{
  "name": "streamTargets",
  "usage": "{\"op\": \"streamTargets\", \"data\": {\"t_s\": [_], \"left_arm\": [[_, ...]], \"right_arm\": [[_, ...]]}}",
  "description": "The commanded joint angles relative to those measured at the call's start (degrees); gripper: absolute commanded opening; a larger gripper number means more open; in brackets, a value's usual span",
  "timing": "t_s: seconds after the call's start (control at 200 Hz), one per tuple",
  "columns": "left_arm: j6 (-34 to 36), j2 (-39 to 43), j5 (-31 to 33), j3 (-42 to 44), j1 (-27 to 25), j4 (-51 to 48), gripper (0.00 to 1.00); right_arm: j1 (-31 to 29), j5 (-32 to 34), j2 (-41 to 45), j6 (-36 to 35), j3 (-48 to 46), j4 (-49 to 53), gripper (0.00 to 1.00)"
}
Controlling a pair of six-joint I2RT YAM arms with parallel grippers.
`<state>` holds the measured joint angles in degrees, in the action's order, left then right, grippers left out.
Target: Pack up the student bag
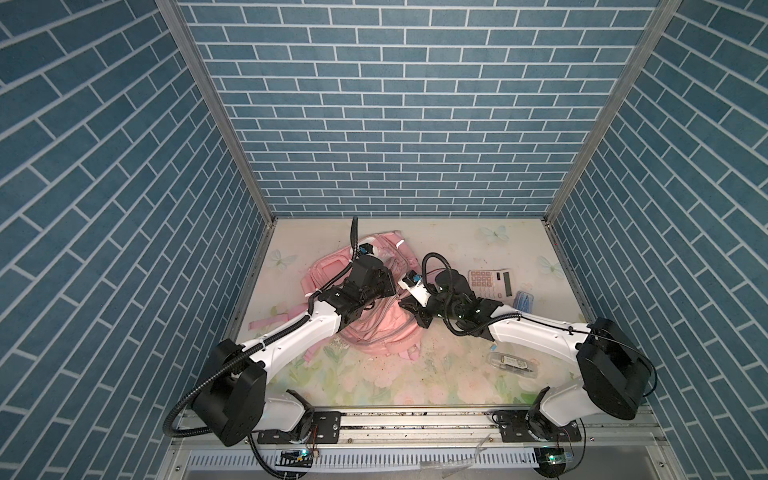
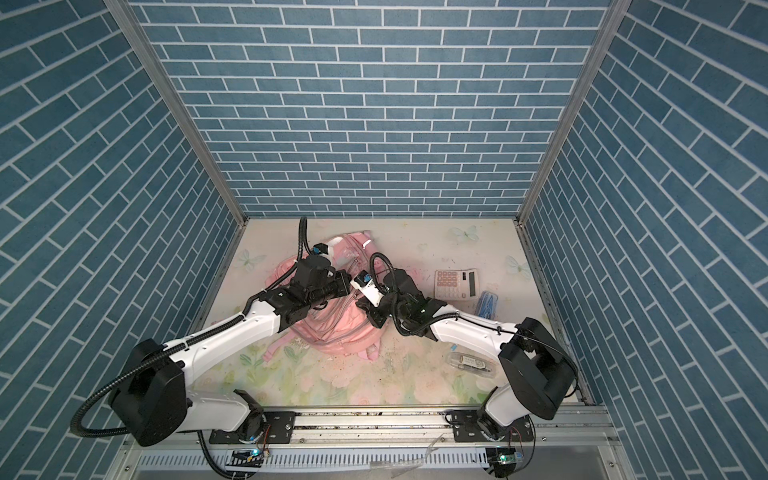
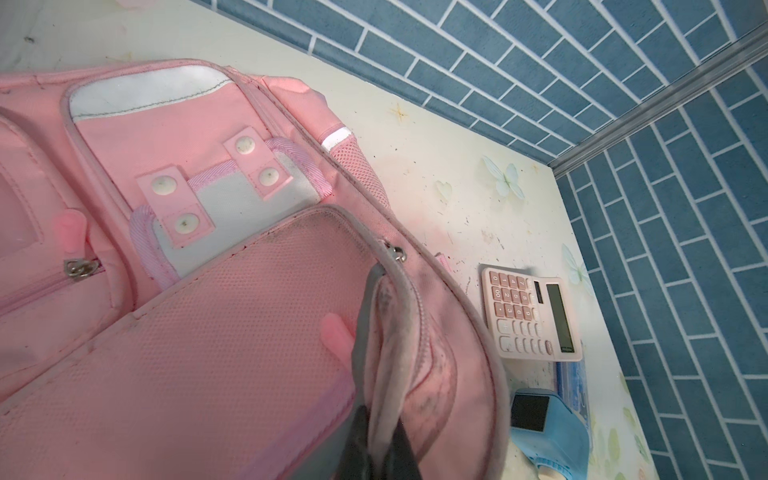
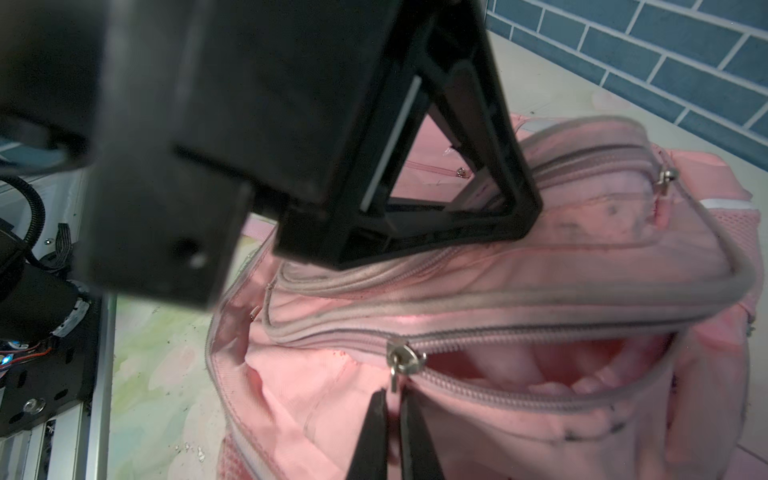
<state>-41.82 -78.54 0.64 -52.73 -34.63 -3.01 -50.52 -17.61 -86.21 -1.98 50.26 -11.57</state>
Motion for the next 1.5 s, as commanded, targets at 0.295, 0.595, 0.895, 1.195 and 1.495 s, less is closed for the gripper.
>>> {"op": "streamTargets", "data": {"t_s": [0.295, 0.595, 0.895, 1.195, 1.495], "left_arm": [[6.6, -2.9, -5.4, -7.9, 4.6, -1.6, 0.36], [24.6, 4.2, -5.1, -0.5, 4.6, -13.6, 0.64], [29.5, 8.3, -8.0, 4.9, 1.0, -13.8, 0.67], [30.2, 2.1, -3.5, 4.9, -1.8, -15.6, 0.67], [21.9, -1.2, -5.6, 3.0, -1.9, -17.6, 0.00]], "right_arm": [[1.8, -1.4, 4.5, -1.5, -6.2, -4.1, 0.00], [7.5, -5.0, 6.0, -2.8, -6.5, -2.8, 0.00], [8.4, -5.8, 5.6, -2.6, -6.1, -2.7, 0.00], [8.4, -5.4, 6.1, -2.6, -5.6, -1.5, 0.00], [9.4, -0.6, 3.4, -3.2, -1.0, 5.4, 0.00]]}}
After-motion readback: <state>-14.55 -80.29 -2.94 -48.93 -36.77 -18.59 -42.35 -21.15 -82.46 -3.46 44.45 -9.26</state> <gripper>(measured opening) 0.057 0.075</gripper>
